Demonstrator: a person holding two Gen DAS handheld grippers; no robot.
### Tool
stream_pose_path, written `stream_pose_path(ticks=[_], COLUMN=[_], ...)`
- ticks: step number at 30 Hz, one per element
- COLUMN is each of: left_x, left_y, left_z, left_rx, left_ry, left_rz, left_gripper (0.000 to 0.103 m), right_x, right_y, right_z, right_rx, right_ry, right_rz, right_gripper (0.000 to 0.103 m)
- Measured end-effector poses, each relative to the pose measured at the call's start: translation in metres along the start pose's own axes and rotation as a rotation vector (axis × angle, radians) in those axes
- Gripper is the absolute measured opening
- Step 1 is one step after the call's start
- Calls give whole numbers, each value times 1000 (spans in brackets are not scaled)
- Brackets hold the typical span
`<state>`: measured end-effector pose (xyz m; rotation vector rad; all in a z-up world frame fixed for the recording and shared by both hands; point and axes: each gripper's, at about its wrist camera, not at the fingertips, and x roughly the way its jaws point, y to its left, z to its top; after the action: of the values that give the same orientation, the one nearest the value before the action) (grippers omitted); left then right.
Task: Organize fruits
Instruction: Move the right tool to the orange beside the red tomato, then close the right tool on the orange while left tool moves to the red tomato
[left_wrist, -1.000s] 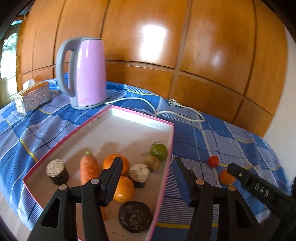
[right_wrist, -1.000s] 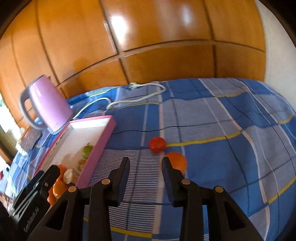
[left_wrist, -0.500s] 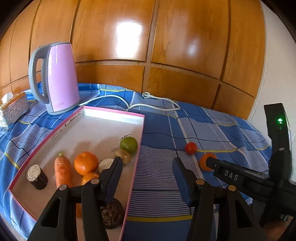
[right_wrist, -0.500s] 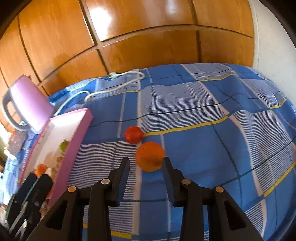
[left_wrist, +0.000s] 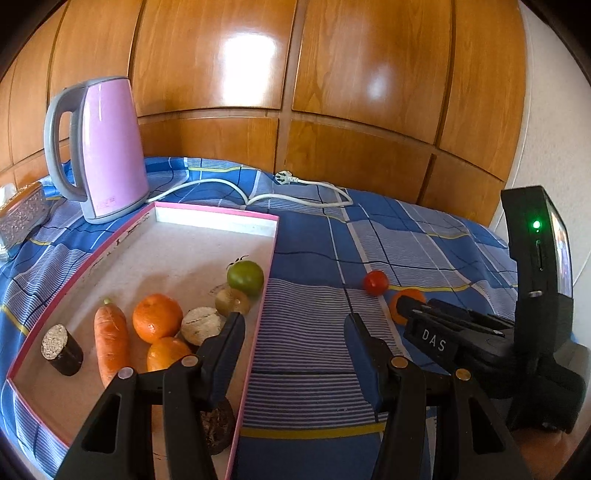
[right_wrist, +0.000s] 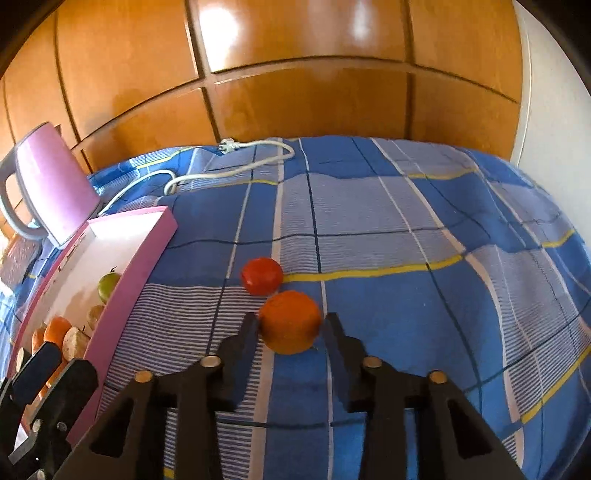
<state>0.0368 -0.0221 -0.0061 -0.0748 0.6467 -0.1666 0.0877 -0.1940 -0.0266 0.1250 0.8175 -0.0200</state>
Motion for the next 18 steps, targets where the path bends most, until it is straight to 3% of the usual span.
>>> stream_pose_path(ticks=[18], left_x=[9], left_y=[-8], left_z=[-2], left_rx=[34], left_ry=[36], left_rz=[-1], left_gripper=[57], right_x=[9], right_y=[-34], right_z=[12], right_rx=[115], right_ry=[-1], right_rz=[-41], right_gripper=[33])
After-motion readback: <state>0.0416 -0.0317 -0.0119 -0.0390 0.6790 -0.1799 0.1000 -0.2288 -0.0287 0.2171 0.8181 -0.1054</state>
